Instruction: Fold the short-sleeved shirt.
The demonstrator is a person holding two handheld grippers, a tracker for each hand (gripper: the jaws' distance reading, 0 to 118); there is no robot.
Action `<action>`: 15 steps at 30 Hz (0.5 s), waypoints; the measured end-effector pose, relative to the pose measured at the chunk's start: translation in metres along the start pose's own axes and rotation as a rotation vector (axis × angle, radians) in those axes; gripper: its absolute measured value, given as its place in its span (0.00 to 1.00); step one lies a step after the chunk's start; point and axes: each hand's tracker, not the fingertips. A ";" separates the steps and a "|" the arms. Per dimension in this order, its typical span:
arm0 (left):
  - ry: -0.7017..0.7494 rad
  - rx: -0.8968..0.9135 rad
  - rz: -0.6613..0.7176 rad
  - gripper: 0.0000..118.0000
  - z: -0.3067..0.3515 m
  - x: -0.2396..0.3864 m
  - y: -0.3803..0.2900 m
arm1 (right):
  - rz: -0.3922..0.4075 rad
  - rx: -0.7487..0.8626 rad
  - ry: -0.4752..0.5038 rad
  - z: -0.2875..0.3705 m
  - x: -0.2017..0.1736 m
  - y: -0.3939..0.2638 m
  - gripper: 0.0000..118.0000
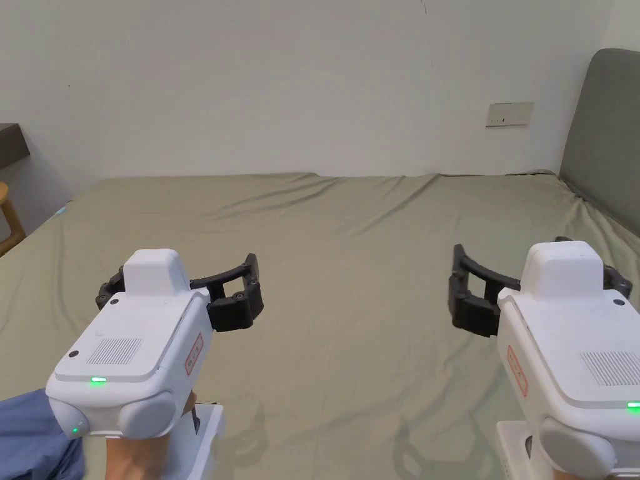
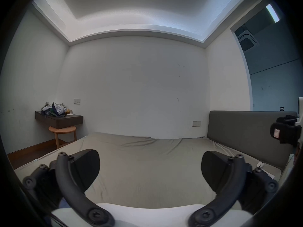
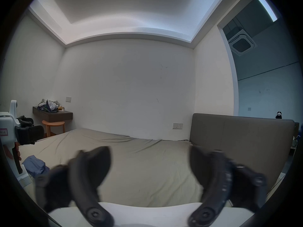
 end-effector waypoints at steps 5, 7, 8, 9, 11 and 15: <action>0.005 0.011 -0.015 1.00 0.000 -0.004 -0.002 | 0.000 0.004 0.006 0.000 -0.002 -0.002 1.00; 0.005 0.012 -0.016 1.00 0.000 -0.005 -0.003 | -0.006 0.004 0.006 0.000 -0.002 -0.002 1.00; 0.008 0.012 -0.013 1.00 0.000 -0.005 -0.002 | -0.007 0.004 0.005 0.000 -0.002 -0.002 1.00; 0.009 0.014 -0.010 1.00 0.000 -0.005 -0.002 | -0.009 0.004 0.005 0.000 -0.003 -0.002 1.00; 0.012 0.012 -0.010 1.00 0.000 -0.005 -0.002 | -0.007 0.006 0.001 0.001 -0.003 -0.002 1.00; 0.016 0.013 -0.009 1.00 0.000 -0.005 -0.002 | -0.005 0.007 0.000 0.002 -0.003 -0.001 1.00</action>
